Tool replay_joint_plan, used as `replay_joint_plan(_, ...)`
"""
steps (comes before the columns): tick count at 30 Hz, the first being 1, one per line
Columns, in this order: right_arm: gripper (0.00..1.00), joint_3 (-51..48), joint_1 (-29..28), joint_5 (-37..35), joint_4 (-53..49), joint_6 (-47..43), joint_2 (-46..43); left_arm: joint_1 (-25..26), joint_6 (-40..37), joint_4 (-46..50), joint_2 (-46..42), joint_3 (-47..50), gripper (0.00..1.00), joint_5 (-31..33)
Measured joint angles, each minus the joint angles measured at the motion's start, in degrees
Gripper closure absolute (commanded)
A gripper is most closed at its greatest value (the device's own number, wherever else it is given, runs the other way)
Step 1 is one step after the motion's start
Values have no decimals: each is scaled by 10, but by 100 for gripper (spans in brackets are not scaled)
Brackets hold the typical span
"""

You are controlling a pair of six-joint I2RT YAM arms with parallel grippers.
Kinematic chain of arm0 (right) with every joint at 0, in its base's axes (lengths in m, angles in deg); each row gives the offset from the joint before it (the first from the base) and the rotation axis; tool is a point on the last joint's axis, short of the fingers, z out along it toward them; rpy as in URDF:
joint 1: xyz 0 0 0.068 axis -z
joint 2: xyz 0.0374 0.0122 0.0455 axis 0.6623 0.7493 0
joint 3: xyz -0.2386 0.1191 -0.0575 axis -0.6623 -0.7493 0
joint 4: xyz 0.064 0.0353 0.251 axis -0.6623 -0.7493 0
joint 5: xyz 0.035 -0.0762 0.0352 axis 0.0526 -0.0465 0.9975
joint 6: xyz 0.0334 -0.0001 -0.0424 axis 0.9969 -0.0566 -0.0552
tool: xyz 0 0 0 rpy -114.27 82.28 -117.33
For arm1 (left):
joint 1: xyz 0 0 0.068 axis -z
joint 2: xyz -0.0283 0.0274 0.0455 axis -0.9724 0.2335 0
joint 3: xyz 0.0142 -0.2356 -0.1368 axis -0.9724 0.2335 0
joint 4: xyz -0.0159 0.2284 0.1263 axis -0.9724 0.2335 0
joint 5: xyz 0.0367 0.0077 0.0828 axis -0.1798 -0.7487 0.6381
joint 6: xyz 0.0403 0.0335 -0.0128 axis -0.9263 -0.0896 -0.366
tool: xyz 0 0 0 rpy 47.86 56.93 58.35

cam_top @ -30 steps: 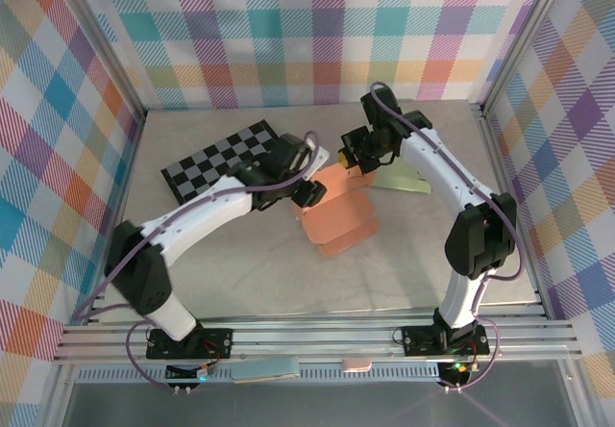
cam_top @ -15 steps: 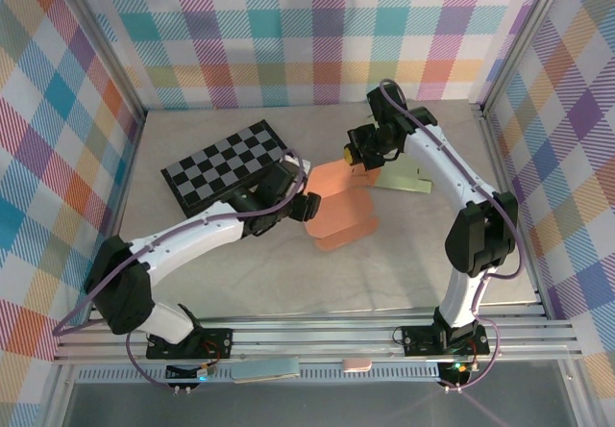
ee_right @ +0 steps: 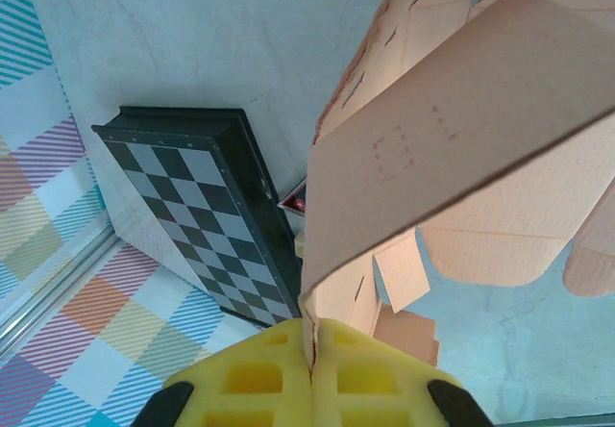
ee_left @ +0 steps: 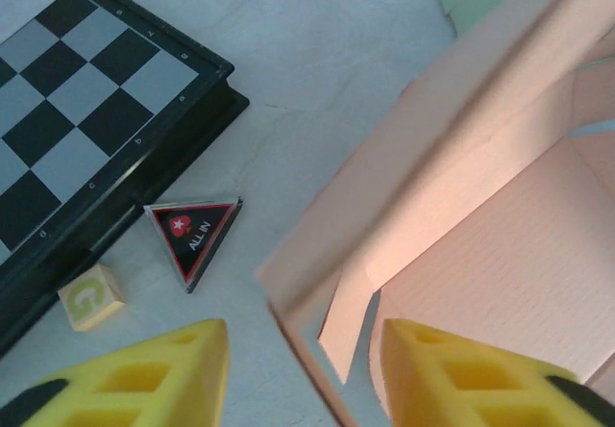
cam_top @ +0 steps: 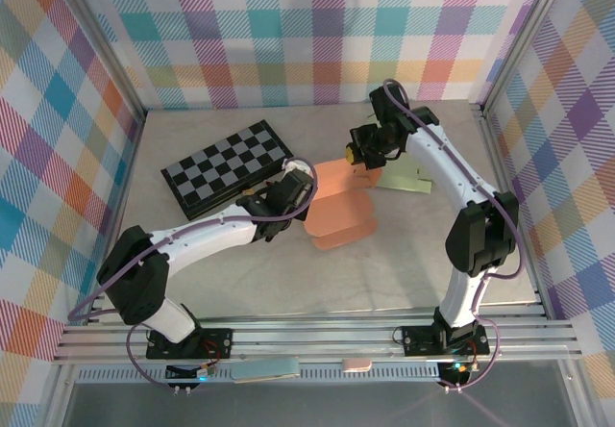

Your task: Fold the paper box

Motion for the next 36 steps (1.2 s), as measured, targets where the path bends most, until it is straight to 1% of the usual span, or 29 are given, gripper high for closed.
replay_joint_plan(4, 100, 0, 3, -1, 0, 2, 1, -2, -9, -4, 0, 2, 89, -6)
replay_joint_plan(6, 100, 0, 4, -1, 0, 2, 2, -7, -12, -5, 0, 6, 100, -15)
replay_joint_plan(9, 100, 0, 7, 2, 0, 1, 7, -15, -18, -18, -4, 17, 100, -42)
replay_joint_plan(10, 95, 0, 7, 2, 0, -1, 9, -17, -20, -20, -7, 20, 100, -53)
replay_joint_plan(14, 60, 10, 7, -4, -3, -30, 12, -36, -22, -12, -26, 28, 100, -117)
replay_joint_plan(18, 36, 5, -1, -32, 19, -64, -7, -64, -15, 7, -38, 27, 100, -194)
replay_joint_plan(20, 29, -34, -9, -53, 55, -73, -41, -74, -13, 24, -38, 25, 100, -231)
replay_joint_plan(23, 26, -111, -39, -84, 110, -73, -109, -86, -8, 45, -35, 23, 100, -278)
replay_joint_plan(26, 26, -148, -70, -93, 147, -68, -137, -93, -2, 61, -22, 20, 100, -314)
replay_joint_plan(29, 28, -167, -87, -93, 178, -62, -132, -99, -1, 70, -13, 20, 100, -337)
replay_joint_plan(36, 37, -181, -82, -85, 218, -61, -93, -107, -3, 78, -11, 14, 100, -356)
